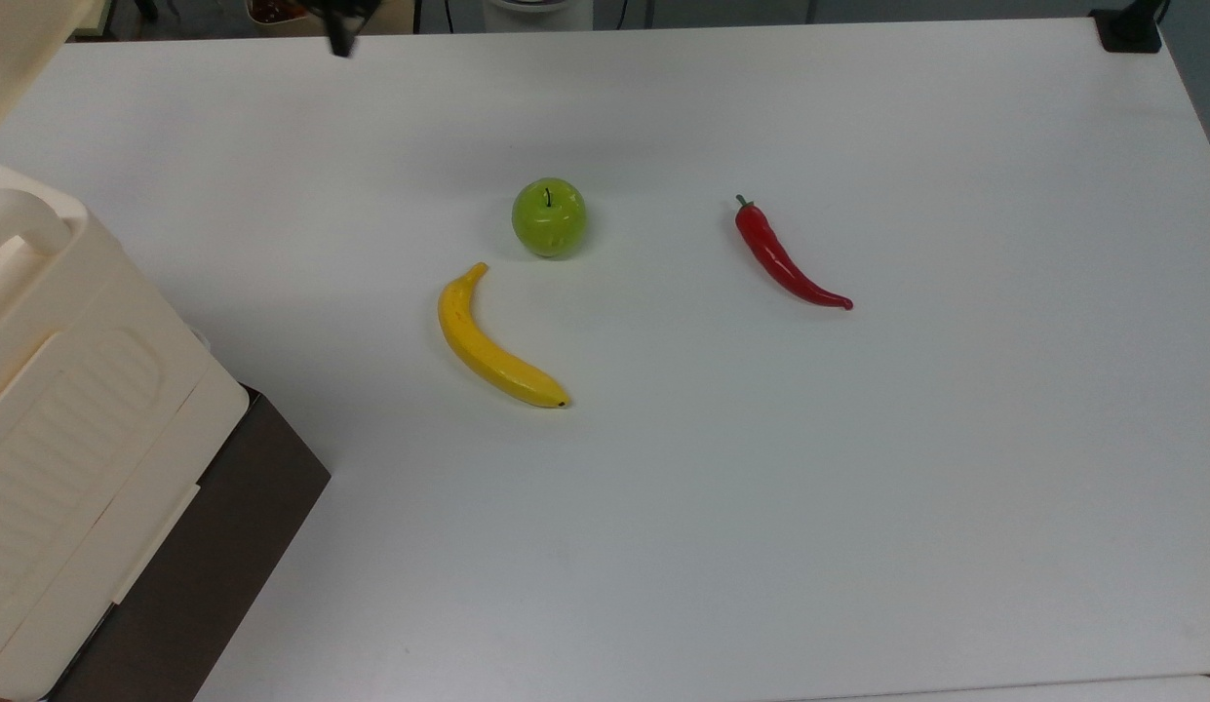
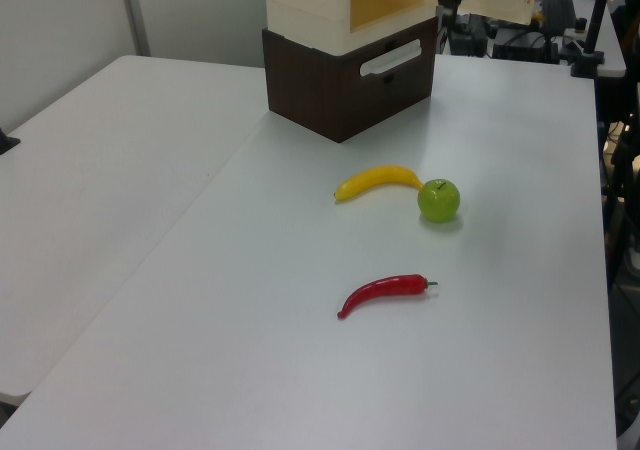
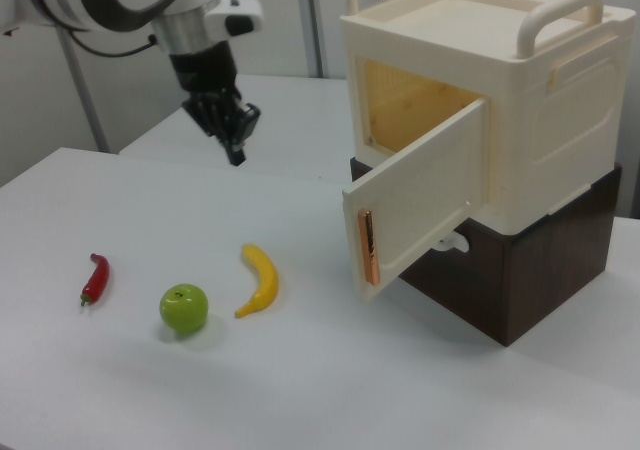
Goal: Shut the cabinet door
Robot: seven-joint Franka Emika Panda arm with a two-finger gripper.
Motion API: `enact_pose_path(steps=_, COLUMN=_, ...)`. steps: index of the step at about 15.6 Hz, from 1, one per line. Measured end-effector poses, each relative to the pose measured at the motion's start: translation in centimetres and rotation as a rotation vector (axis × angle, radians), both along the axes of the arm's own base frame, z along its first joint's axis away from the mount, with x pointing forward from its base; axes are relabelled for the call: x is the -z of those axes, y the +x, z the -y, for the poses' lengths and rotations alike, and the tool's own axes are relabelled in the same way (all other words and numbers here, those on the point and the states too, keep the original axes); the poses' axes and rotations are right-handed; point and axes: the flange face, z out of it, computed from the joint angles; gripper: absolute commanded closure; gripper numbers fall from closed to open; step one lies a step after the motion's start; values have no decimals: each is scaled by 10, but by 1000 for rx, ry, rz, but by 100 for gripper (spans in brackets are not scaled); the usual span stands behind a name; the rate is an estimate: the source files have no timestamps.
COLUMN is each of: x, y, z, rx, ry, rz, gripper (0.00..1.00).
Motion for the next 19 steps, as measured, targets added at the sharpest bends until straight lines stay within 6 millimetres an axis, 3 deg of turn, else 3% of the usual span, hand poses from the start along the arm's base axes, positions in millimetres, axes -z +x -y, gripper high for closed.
enact_pose_path(steps=4, x=-29, y=-10, z=57, rx=100, ry=-13, rz=59, gripper=100)
enact_pose_path(steps=10, x=-82, y=-43, z=153, rx=224, ry=-63, rz=185, gripper=100)
enact_pose_path(steps=15, x=-93, y=-68, z=222, rx=340, ry=-90, rz=281, gripper=100)
enact_pose_path(steps=19, x=-91, y=-85, z=255, rx=359, ry=-86, rz=291, gripper=100)
